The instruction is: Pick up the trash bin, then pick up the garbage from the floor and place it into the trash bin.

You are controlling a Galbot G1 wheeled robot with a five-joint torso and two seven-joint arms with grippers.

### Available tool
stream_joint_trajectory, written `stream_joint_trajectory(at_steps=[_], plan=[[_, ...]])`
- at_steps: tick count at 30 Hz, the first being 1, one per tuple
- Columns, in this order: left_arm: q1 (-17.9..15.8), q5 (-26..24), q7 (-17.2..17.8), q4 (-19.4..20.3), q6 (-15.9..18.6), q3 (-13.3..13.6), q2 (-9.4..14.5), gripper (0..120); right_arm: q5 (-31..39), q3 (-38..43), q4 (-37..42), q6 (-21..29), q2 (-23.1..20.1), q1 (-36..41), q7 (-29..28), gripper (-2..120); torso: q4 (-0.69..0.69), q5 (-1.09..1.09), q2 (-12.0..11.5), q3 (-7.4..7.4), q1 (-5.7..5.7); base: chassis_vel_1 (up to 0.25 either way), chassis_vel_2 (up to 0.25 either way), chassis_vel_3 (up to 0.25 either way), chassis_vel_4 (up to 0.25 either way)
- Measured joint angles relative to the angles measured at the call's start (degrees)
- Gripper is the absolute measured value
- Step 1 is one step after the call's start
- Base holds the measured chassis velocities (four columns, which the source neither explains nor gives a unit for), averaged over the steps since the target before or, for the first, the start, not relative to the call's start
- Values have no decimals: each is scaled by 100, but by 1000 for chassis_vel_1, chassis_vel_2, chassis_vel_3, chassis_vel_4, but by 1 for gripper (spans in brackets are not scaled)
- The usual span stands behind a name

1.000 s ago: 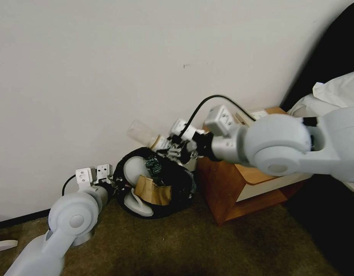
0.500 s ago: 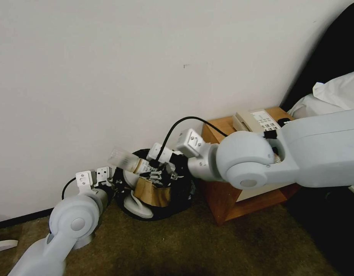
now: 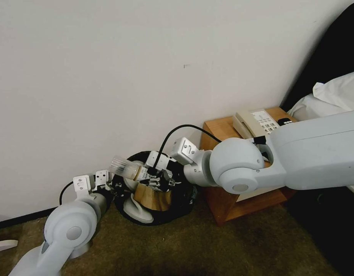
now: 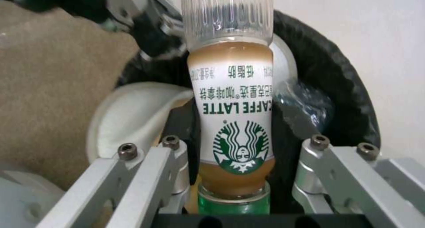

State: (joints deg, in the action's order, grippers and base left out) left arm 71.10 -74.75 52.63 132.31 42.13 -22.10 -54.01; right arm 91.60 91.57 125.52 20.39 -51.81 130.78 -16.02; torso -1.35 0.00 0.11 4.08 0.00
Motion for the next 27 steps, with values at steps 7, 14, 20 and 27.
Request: stream_joint_trajectory(at_steps=[7, 14, 20, 27], plan=[[9, -82, 9, 64, 0, -29, 12, 0, -115, -49, -64, 54, 75, 113, 2, 31, 0, 0, 0, 0, 0, 0, 0, 0, 0], [-29, -113, 22, 57, 0, -53, -10, 0, -273, -65, -133, 90, 106, 328, 7, 31, 0, 0, 0, 0, 0, 0, 0, 0, 0], [-49, -163, 27, 47, 0, -76, -2, 0, -348, -61, -279, 122, 60, 461, 10, 31, 1, 0, 0, 0, 0, 0, 0, 0, 0], [-85, -197, 27, 12, 0, -74, -30, 0, -468, -64, -438, 150, 27, 634, 22, 31, 0, 0, -2, 0, 0, 0, 0, 0, 0]])
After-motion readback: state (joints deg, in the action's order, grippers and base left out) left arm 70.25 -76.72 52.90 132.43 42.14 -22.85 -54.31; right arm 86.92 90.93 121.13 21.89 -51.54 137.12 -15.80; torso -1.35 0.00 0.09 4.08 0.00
